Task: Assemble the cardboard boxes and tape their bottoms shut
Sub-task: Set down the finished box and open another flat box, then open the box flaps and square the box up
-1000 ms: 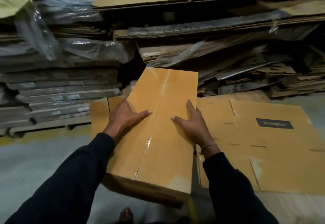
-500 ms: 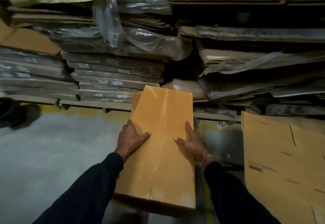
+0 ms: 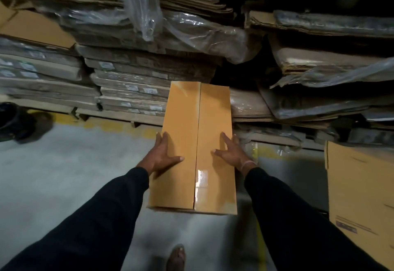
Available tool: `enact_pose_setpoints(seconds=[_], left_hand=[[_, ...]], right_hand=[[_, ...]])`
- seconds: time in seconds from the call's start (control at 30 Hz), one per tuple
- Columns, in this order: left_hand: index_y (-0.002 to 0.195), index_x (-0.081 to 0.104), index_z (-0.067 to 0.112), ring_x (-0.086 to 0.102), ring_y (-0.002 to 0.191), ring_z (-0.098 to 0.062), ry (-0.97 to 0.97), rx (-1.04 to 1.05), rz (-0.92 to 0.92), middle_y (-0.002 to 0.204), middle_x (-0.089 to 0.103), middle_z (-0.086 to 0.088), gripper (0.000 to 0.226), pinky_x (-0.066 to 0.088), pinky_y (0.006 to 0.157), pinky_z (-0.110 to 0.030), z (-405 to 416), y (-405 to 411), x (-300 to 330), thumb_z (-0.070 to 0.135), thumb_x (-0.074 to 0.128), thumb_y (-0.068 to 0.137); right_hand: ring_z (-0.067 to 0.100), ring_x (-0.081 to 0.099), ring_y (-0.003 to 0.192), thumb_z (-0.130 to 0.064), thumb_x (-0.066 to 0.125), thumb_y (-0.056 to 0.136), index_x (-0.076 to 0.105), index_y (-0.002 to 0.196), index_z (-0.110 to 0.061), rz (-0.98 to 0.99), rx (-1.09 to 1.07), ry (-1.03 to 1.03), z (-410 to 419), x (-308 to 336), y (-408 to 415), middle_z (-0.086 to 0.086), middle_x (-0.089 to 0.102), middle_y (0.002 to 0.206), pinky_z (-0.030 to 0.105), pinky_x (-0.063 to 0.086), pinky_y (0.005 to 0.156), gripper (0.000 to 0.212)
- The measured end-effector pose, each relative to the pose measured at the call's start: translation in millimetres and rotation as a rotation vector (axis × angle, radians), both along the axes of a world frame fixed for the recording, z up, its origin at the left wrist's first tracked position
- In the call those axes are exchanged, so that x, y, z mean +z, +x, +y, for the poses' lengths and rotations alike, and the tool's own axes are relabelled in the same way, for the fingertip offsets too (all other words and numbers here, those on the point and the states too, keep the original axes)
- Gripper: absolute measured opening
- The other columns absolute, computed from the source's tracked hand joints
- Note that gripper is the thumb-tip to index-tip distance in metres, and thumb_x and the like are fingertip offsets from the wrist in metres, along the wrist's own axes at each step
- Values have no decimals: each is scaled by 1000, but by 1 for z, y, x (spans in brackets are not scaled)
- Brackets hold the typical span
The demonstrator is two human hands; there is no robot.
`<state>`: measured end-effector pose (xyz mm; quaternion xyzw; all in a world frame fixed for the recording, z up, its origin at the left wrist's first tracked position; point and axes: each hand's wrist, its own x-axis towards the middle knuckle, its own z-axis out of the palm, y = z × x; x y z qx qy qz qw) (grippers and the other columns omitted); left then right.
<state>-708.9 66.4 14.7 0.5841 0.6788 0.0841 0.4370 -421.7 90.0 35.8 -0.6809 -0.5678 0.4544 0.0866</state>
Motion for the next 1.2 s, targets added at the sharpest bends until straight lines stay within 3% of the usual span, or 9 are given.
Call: enact_pose_setpoints(seconds=[0.07, 0.27, 0.43, 0.63, 0.7, 0.8, 0.93, 1.03, 1.2], left_hand=[[164, -22, 25, -1, 162, -30, 4, -46, 25, 169, -34, -2, 135, 19, 129, -48, 1, 2, -13, 58, 81, 84], [164, -24, 25, -12, 161, -32, 17, -64, 50, 164, -44, -4, 130, 13, 129, -49, -3, 8, -12, 56, 77, 88], [167, -8, 21, -24, 158, -36, 101, -122, 184, 169, -33, -13, 107, 2, 130, -53, -8, 38, 10, 47, 69, 98], [167, -6, 13, -27, 157, -37, 250, -409, 108, 168, -30, -20, 107, -9, 130, -47, -18, 119, 21, 68, 45, 92], [167, -5, 10, -27, 157, -37, 301, -552, 63, 165, -32, -19, 102, -8, 131, -47, -17, 173, 24, 59, 54, 100], [167, -4, 10, -26, 157, -35, 333, -740, 3, 167, -29, -20, 96, -11, 126, -36, -30, 268, 30, 45, 59, 104], [167, 7, 10, -23, 157, -37, 337, -1024, -53, 171, -17, -25, 104, -5, 130, -45, -58, 386, 30, 69, 47, 91], [167, -6, 14, -27, 154, -29, 286, -1139, -85, 167, -28, -17, 101, -5, 130, -40, -88, 458, 32, 45, 65, 100], [166, -9, 15, -20, 159, -35, 217, -1308, -17, 168, -31, -18, 101, -3, 128, -37, -134, 538, 15, 40, 64, 102]], right_hand=[[38, 2, 163, -37, 72, 100, 7, 170, -32, -89, 41, -3, -2, -13, -3, 8, -24, 174, 46, 18, 129, 96], [39, 1, 163, -41, 67, 103, 2, 170, -28, -141, 78, 28, -9, -18, 1, 12, -31, 172, 42, 18, 129, 95], [31, 5, 163, -36, 67, 103, 10, 170, -29, -44, -6, -18, -37, 8, 5, 2, -17, 177, 42, 19, 128, 88], [23, -2, 163, -39, 67, 103, 8, 170, -32, -2, -107, 72, -109, 32, 60, -1, -17, 177, 39, 14, 128, 90], [22, -8, 163, -37, 70, 101, 9, 170, -33, 15, -227, 139, -141, 30, 104, 1, -16, 177, 38, 9, 130, 92], [28, -10, 163, -39, 69, 100, 11, 170, -30, -84, -466, 141, -199, 18, 188, 9, -11, 177, 41, 12, 132, 92], [47, -13, 160, -72, 54, 94, 0, 170, -29, -391, -625, -155, -275, -7, 289, 15, -18, 175, 63, 9, 128, 103], [48, -26, 156, -78, 61, 87, -12, 167, -39, -342, -681, -355, -319, -31, 326, 7, -34, 171, 79, 4, 118, 115], [46, -43, 148, -92, 56, 75, -22, 162, -49, -386, -614, -249, -351, -50, 344, 2, -48, 163, 84, -13, 112, 124]])
